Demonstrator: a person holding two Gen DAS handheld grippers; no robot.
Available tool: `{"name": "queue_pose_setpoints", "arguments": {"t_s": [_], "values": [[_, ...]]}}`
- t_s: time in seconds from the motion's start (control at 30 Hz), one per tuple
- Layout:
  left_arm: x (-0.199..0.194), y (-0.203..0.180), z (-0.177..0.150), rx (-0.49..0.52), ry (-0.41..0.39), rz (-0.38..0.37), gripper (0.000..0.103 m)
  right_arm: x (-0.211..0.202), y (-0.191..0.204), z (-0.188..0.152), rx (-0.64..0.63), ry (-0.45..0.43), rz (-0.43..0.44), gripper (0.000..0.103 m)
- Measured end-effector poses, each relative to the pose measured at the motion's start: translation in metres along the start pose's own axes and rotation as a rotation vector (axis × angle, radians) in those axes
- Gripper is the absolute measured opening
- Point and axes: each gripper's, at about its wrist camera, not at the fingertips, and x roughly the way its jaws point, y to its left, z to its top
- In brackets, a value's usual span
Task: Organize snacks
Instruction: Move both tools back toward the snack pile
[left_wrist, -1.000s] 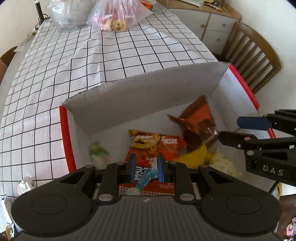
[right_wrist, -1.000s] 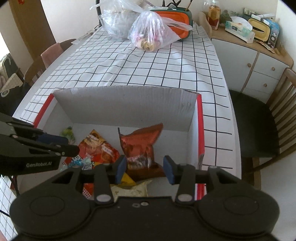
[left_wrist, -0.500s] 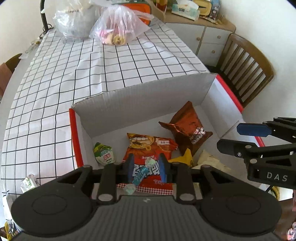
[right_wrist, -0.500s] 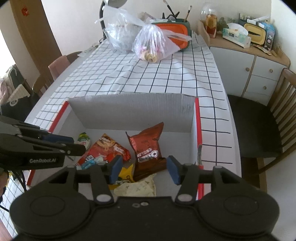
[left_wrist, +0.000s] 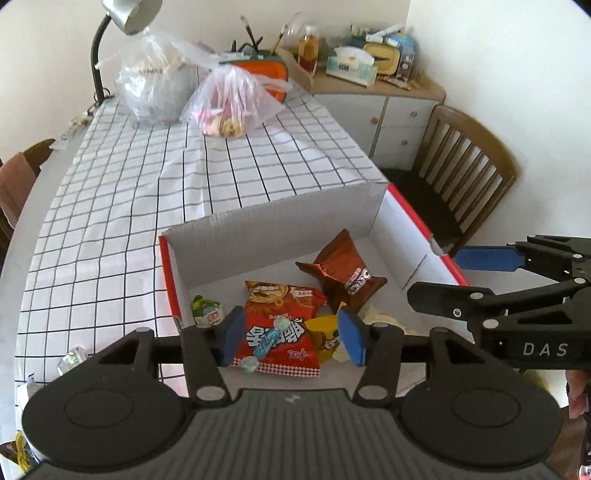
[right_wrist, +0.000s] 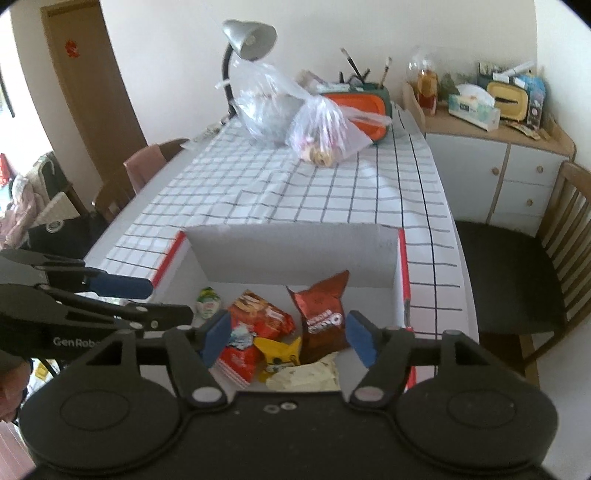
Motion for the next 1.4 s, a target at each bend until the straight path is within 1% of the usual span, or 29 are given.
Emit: {"name": "queue_pose_setpoints", "arguments": {"t_s": [0.07,0.2,0.33,0.43,0.53,0.67,0.8,0.93,1.03,1.07,1.2,1.4], "values": [[-0.009,0.001,-0.004,-0.006,-0.02,-0.001,0.057,-0.008,0.006,-0.001,-0.012,-0.018,0.009,0.08],[-0.026,0.005,-0.012,-0.018,-0.055,-0.006,0.059,-0.022,0.017,-0.003,-0.024,-0.048,0.028,0.083],[-0.041,0.01,-0.021,-0.024,-0.084,-0.005,0.064,-0.033,0.029,-0.005,-0.028,-0.079,0.032,0.089],[-0.054,0.016,-0.028,-0.029,-0.113,-0.008,0.067,-0.039,0.038,-0.007,-0.034,-0.096,0.044,0.09],[-0.066,0.023,-0.036,-0.036,-0.143,-0.007,0.072,-0.045,0.048,-0.011,-0.032,-0.113,0.056,0.095],[-0.078,0.034,-0.047,-0.044,-0.174,-0.008,0.078,-0.05,0.062,-0.016,-0.032,-0.131,0.073,0.097],[-0.09,0.047,-0.061,-0.048,-0.2,-0.007,0.078,-0.05,0.079,-0.021,-0.034,-0.145,0.09,0.1],[-0.101,0.061,-0.075,-0.043,-0.23,0.011,0.079,-0.047,0.096,-0.027,-0.026,-0.152,0.11,0.103],[-0.108,0.076,-0.086,-0.053,-0.25,0.019,0.085,-0.042,0.109,-0.03,-0.022,-0.151,0.116,0.103],[-0.11,0.081,-0.09,-0.058,-0.256,0.02,0.085,-0.04,0.114,-0.031,-0.02,-0.148,0.12,0.103],[-0.113,0.099,-0.102,-0.065,-0.253,0.035,0.085,-0.031,0.132,-0.035,-0.015,-0.129,0.13,0.103],[-0.116,0.136,-0.125,-0.105,-0.217,0.049,0.085,-0.013,0.16,-0.041,-0.016,-0.087,0.133,0.103]]}}
